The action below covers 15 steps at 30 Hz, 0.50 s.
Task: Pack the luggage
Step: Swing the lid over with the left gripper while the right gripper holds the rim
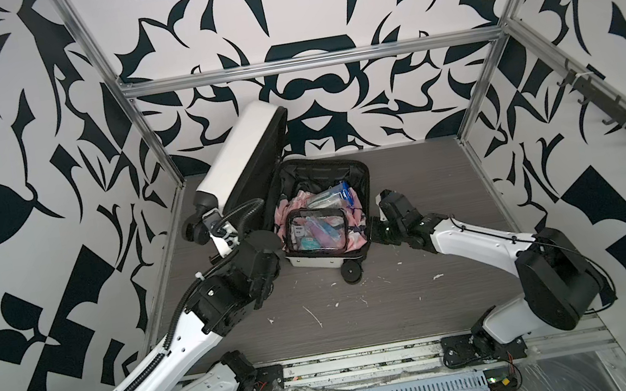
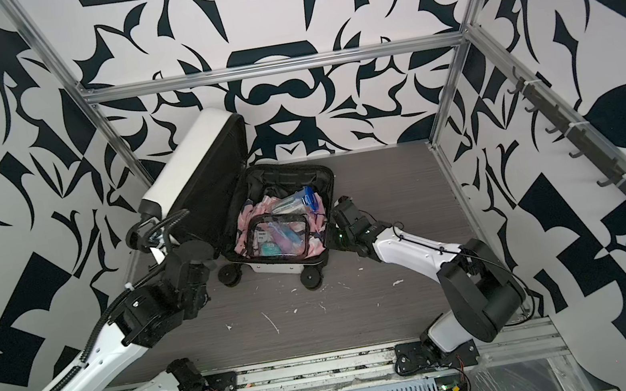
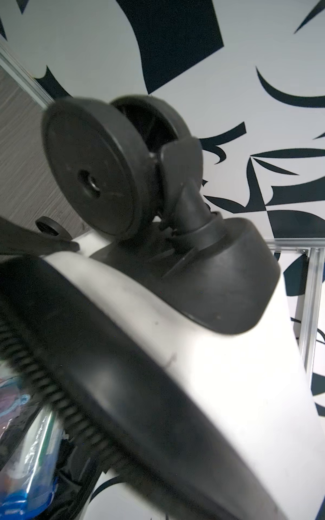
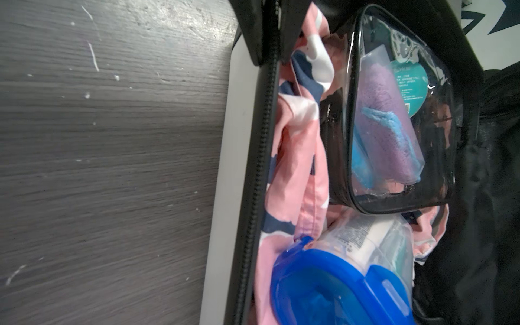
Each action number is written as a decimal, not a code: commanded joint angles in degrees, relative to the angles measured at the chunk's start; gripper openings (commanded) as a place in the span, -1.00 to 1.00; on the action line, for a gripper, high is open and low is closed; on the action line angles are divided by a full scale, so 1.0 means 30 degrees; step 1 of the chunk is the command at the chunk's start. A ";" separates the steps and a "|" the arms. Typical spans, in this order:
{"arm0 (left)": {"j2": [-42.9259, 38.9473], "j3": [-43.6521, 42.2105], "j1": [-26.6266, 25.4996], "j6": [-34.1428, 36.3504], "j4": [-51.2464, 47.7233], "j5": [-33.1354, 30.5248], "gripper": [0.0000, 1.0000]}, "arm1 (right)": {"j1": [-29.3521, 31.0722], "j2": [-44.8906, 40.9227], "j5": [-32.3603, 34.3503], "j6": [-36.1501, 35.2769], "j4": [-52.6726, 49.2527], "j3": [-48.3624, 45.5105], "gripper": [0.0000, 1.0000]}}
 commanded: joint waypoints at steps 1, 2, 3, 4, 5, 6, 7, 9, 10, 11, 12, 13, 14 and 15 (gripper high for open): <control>0.0643 0.1360 -0.2764 -0.4541 0.3271 0.7585 -1.00 | 0.0185 0.0634 -0.1244 -0.0515 0.1686 0.0405 -1.00; 0.0883 0.1490 -0.2982 -0.4853 0.3346 0.7718 -1.00 | 0.0174 0.0688 -0.1237 -0.0488 0.1737 0.0467 -1.00; 0.1192 0.1650 -0.3284 -0.5076 0.3586 0.7960 -0.99 | 0.0181 0.0723 -0.1244 -0.0469 0.1796 0.0504 -1.00; 0.1548 0.1814 -0.3664 -0.5353 0.3794 0.8119 -0.76 | 0.0161 0.0725 -0.1259 -0.0466 0.1847 0.0529 -1.00; 0.1869 0.1997 -0.4084 -0.5504 0.4021 0.8176 -0.49 | 0.0118 0.0730 -0.1260 -0.0471 0.1875 0.0596 -1.00; 0.2373 0.2327 -0.4652 -0.5529 0.4153 0.8102 -0.12 | 0.0029 0.0757 -0.1295 -0.0466 0.1863 0.0618 -1.00; 0.2801 0.2693 -0.5190 -0.5587 0.4170 0.7937 0.07 | -0.0082 0.0760 -0.1345 -0.0433 0.1862 0.0618 -1.00; 0.3910 0.3611 -0.6644 -0.5327 0.4273 0.7479 0.35 | -0.0340 0.0747 -0.1507 -0.0408 0.1862 0.0700 -1.00; 0.4365 0.4008 -0.7169 -0.5268 0.4311 0.7313 0.61 | -0.0406 0.0725 -0.1605 -0.0400 0.1862 0.0723 -1.00; 0.4897 0.4440 -0.7953 -0.5177 0.4412 0.7134 0.97 | -0.0502 0.0724 -0.1691 -0.0378 0.1863 0.0756 -1.00; 0.5416 0.4871 -0.8566 -0.5052 0.4423 0.7118 0.98 | -0.0591 0.0730 -0.1776 -0.0348 0.1791 0.0790 -1.00; 0.5778 0.5207 -0.9060 -0.4879 0.4541 0.7130 0.98 | -0.0682 0.0701 -0.1848 -0.0351 0.1711 0.0851 -0.99; 0.6205 0.5543 -0.9613 -0.4263 0.4878 0.7116 0.99 | -0.0738 0.0657 -0.1912 -0.0319 0.1688 0.0852 -0.90; 0.6503 0.5781 -1.0013 -0.3684 0.5177 0.7078 0.98 | -0.0775 0.0562 -0.1928 -0.0290 0.1644 0.0836 -0.78</control>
